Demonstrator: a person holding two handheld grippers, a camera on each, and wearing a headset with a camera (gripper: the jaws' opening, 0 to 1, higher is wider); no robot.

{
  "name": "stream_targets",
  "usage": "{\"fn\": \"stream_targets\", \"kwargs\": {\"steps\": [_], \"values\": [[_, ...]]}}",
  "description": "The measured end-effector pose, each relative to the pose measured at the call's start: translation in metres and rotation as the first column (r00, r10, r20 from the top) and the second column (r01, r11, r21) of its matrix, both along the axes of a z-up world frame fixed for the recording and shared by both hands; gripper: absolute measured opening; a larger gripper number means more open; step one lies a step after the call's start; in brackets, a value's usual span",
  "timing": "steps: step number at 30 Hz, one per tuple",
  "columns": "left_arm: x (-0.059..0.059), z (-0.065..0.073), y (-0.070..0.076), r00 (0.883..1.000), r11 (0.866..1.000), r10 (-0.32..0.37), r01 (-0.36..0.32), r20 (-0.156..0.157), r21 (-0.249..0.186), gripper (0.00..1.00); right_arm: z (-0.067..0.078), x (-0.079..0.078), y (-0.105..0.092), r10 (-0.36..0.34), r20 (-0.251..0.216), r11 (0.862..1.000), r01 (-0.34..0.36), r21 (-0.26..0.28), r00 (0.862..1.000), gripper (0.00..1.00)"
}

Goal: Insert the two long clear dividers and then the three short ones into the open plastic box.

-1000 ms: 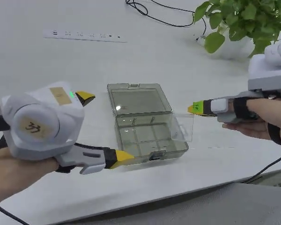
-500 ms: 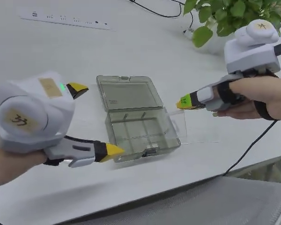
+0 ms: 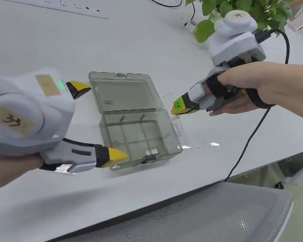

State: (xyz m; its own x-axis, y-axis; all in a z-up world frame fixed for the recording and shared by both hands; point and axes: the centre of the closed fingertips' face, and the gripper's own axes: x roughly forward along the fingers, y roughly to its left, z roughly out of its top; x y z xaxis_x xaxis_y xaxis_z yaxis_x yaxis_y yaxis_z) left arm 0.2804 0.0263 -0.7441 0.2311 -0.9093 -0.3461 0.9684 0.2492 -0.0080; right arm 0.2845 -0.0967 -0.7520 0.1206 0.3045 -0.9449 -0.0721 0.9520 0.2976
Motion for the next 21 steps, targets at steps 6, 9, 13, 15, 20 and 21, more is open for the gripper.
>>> {"fn": "stream_targets", "kwargs": {"steps": [6, 9, 13, 15, 20, 21], "values": [[0.001, -0.004, 0.000, 1.000, 1.000, 0.007, -0.007, -0.019, -0.005, 0.88, -0.011, 0.002, -0.002, 0.006, -0.047, 1.000, -0.006, -0.011, 0.999, 0.02], [0.001, -0.006, 0.000, 1.000, 1.000, 0.009, -0.009, -0.025, -0.005, 0.87, -0.014, 0.002, 0.000, 0.007, -0.059, 1.000, -0.008, -0.013, 0.998, 0.02], [0.002, -0.008, 0.000, 1.000, 1.000, 0.011, -0.011, -0.029, -0.006, 0.87, -0.018, 0.003, -0.002, 0.020, -0.082, 1.000, -0.022, -0.023, 0.996, 0.02], [0.002, -0.008, 0.000, 0.999, 1.000, 0.015, -0.015, -0.033, -0.008, 0.87, -0.020, 0.002, -0.001, 0.013, -0.087, 1.000, -0.014, -0.018, 0.996, 0.02], [0.002, -0.012, 0.002, 0.999, 1.000, 0.016, -0.016, -0.041, -0.002, 0.87, -0.028, 0.007, -0.003, 0.016, -0.099, 1.000, -0.018, -0.019, 0.995, 0.02], [0.002, -0.012, 0.002, 0.999, 1.000, 0.018, -0.018, -0.041, -0.002, 0.87, -0.027, 0.005, -0.003, 0.012, -0.102, 1.000, -0.014, -0.019, 0.995, 0.02]]}}
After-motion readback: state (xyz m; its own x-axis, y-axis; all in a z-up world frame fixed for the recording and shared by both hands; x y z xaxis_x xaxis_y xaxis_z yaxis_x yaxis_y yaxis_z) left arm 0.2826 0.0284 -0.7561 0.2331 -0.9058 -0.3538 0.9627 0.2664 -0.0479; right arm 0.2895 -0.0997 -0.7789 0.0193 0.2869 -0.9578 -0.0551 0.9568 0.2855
